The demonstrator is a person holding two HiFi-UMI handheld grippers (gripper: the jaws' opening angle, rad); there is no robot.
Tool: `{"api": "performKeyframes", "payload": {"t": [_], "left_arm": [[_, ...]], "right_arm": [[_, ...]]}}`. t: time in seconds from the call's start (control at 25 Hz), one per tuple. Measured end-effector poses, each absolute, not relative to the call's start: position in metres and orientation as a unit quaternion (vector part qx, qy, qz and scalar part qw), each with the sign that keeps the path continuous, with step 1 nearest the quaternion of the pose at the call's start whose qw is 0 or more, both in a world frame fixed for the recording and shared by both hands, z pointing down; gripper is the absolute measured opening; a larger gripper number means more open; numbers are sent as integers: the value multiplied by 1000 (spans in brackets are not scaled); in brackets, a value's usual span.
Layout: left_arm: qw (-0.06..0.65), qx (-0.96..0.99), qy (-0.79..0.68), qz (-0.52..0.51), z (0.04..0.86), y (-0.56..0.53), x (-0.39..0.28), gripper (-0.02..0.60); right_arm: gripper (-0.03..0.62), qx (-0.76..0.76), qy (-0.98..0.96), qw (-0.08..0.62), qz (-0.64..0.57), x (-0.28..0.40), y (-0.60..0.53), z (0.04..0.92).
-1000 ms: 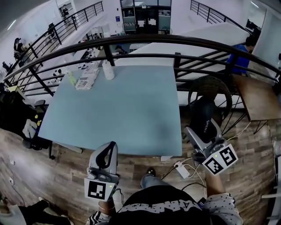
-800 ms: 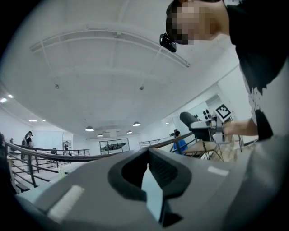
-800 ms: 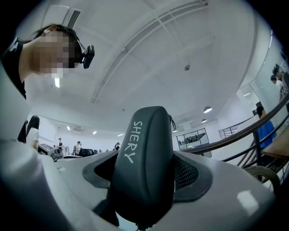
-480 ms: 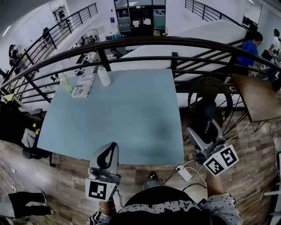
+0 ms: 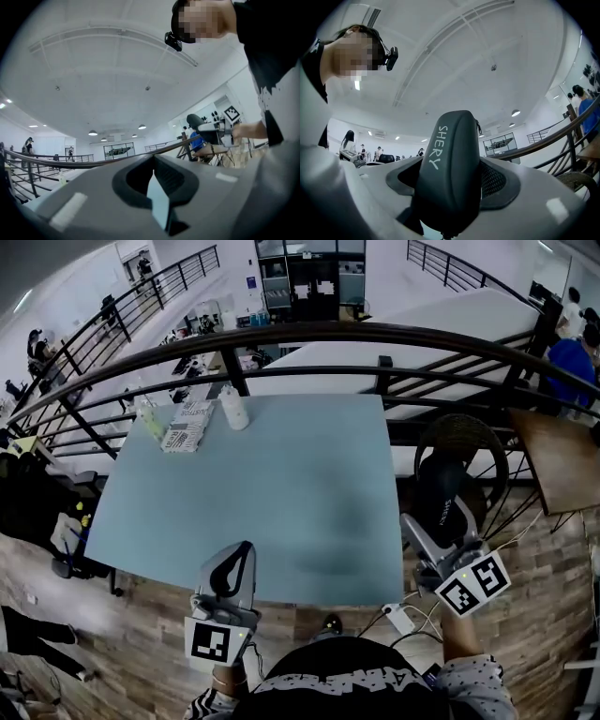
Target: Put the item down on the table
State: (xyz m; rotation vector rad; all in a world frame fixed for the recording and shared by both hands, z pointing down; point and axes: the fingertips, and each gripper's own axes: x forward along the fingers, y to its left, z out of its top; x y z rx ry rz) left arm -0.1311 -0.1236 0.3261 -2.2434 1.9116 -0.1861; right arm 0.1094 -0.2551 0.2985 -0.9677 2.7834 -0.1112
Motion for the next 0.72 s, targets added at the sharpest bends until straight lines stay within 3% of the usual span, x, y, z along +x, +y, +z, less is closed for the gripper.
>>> {"api": "performKeyframes", "payload": {"t": [0.72], "left_arm": [[90, -772, 627, -55, 338, -149, -143, 0]], "right_arm": [[356, -306, 947, 86, -52, 69, -253, 312]]}}
